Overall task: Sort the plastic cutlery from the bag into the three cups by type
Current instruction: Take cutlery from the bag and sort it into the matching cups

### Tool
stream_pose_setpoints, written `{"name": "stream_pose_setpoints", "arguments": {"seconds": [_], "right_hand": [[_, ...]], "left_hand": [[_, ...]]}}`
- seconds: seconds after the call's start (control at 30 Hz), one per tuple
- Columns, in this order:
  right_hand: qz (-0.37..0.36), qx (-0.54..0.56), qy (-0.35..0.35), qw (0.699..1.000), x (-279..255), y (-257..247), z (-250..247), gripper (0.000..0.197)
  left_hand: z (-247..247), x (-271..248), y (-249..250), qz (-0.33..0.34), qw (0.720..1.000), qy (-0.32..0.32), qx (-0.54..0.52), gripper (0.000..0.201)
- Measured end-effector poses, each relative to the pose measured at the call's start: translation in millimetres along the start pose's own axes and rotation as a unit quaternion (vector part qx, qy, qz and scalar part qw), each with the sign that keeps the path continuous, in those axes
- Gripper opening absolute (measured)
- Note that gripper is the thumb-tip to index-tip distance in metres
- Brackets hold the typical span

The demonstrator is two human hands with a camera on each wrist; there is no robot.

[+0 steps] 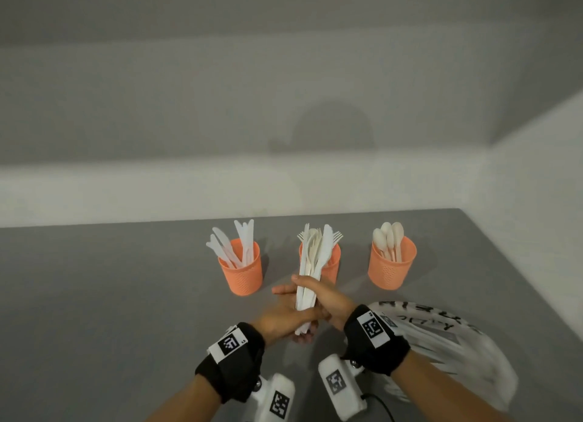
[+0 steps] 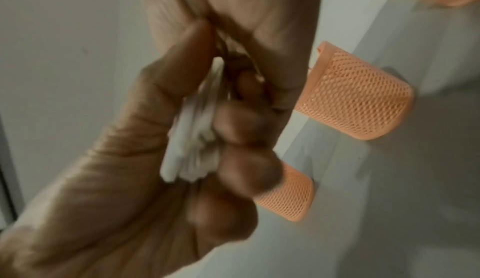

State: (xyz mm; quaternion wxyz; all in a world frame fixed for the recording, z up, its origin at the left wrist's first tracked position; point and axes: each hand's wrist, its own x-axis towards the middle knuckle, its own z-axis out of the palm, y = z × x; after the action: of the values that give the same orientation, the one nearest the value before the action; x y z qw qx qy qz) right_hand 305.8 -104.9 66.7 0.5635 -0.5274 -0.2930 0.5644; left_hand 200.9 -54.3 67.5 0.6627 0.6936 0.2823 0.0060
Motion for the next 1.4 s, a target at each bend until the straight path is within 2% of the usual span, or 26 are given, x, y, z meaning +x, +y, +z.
{"name": "stream_pose_setpoints", "arguments": {"seconds": [0.1,0.13,0.2,0.27,0.3,0.37,0.5,0.57,0.7,0.87,0.97,1.13,1.2,1.27,1.37,1.4], "right_hand": [[-0.008,0.032,0.097,0.995,11.0,3.4,0.5,0.021],[-0.019,0.058,0.131,0.99,16.1,5.9,-2.7,0.017],[-0.039,0.092,0.183,0.978,22.4,9.1,-9.8,0.011],[-0.04,0.054,0.22,0.973,27.6,14.4,-13.7,0.014],[-0.039,0.03,0.229,0.972,28.8,17.1,-13.4,0.016],[-0.042,-0.009,0.24,0.97,33.6,23.7,-9.3,0.02],[-0.098,-0.092,0.218,0.967,40.1,27.3,3.3,0.008],[-0.122,-0.12,0.204,0.964,40.5,28.7,7.8,0.023],[-0.139,-0.153,0.201,0.958,40.3,33.7,13.9,0.034],[-0.181,-0.152,0.177,0.955,37.5,35.4,14.2,0.04],[-0.189,-0.137,0.168,0.958,38.7,38.8,11.7,0.038],[-0.193,-0.109,0.142,0.965,40.3,37.5,7.6,0.036],[-0.198,-0.102,0.13,0.966,39.3,34.1,6.8,0.033],[-0.19,-0.081,0.116,0.972,40.5,32.6,6.3,0.031],[-0.1,-0.068,0.164,0.979,41.4,32.6,4.3,0.019],[-0.07,-0.043,0.167,0.983,41.0,33.1,1.9,0.021]], "left_hand": [[-18.5,-5.1,3.1,-0.019,0.996,-0.063,0.058,0.013],[-25.0,-5.3,4.4,-0.027,0.995,-0.058,0.07,0.017],[-36.4,-2.1,4.8,-0.017,0.993,0.034,0.11,0.023],[-46.8,4.8,3.3,0.033,0.979,0.159,0.122,0.019],[-49.5,8.0,3.7,0.063,0.973,0.195,0.107,0.015],[-51.2,13.4,7.5,0.108,0.967,0.217,0.075,0.01],[-48.1,26.1,12.6,0.142,0.957,0.248,0.046,0.02],[-47.2,33.0,11.3,0.146,0.949,0.277,0.043,0.024],[-47.3,39.1,10.2,0.14,0.936,0.317,0.064,0.028],[-43.0,40.5,12.8,0.138,0.921,0.33,0.153,0.012],[-41.1,43.3,14.5,0.144,0.905,0.348,0.196,0.011],[-43.1,48.2,15.0,0.143,0.91,0.354,0.161,0.01],[-47.1,48.2,15.3,0.15,0.904,0.37,0.153,0.016],[-53.1,46.4,18.1,0.158,0.896,0.393,0.133,0.022],[-64.3,41.4,24.2,0.176,0.889,0.421,0.025,0.015],[-68.9,40.3,25.3,0.18,0.885,0.428,-0.023,0.015]]}}
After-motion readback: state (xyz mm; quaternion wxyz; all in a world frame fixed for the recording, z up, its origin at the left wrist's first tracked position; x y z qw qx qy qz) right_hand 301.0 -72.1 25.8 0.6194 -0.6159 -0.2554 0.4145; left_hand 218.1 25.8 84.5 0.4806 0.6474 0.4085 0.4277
